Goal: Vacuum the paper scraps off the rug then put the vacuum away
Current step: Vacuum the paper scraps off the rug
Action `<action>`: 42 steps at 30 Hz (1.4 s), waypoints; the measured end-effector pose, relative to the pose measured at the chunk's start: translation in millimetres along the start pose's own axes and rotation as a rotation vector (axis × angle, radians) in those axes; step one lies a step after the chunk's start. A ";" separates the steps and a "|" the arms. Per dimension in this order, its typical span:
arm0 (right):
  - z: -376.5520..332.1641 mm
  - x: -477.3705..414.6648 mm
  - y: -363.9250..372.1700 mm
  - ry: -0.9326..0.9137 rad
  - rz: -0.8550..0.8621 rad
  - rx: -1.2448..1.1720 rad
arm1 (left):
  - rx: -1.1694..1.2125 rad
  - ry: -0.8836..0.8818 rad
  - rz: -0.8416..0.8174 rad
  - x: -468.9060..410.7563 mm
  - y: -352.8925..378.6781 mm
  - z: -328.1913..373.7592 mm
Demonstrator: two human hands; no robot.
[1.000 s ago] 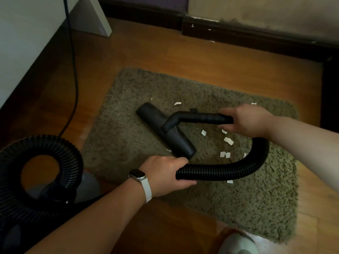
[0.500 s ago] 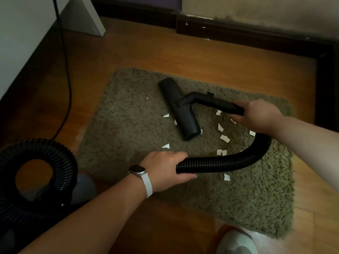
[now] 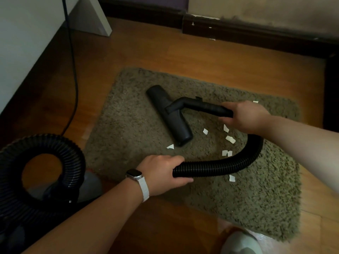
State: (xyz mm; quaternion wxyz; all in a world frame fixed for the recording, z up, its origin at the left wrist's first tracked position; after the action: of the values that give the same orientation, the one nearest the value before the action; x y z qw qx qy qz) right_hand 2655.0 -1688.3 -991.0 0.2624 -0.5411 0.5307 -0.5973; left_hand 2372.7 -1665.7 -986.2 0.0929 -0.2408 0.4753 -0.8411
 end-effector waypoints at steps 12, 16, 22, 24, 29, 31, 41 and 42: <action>-2.7 10.1 11.5 -0.022 -0.075 -0.018 | -0.005 0.035 -0.007 3.1 0.5 5.0; 9.8 17.0 6.9 0.034 -0.049 -0.153 | 0.016 0.012 -0.010 2.8 1.7 5.5; 49.3 27.7 4.9 0.200 0.022 -0.297 | -0.012 -0.017 0.013 -10.8 -5.2 10.1; 58.1 26.1 3.5 0.225 0.025 -0.309 | -0.004 -0.022 0.011 -17.9 -6.3 13.2; 62.3 17.1 12.0 0.236 0.000 -0.275 | -0.005 -0.031 0.024 -26.1 -8.4 13.9; 55.8 10.3 15.9 0.213 -0.004 -0.263 | -0.014 -0.029 0.019 -25.3 -9.1 12.1; 17.6 -17.0 21.2 0.097 -0.036 -0.215 | 0.005 -0.032 0.033 -10.1 -2.8 -1.5; 16.3 -17.5 21.1 0.090 -0.037 -0.214 | 0.011 -0.032 0.031 -9.6 -2.3 -2.2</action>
State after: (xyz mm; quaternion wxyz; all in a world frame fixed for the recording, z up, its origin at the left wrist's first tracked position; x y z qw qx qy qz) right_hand 2669.4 -1684.8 -1019.2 0.1682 -0.5482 0.5926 -0.5656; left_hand 2380.0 -1659.2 -988.3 0.1149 -0.2463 0.4730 -0.8381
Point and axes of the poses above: each hand's wrist, its own x-axis away from the middle knuckle, its own y-axis out of the palm, z = x × y, the point moved 5 cm from there along -x, towards the middle knuckle, and after that the axes turned 1 degree about -y, right-handed, at the moved point
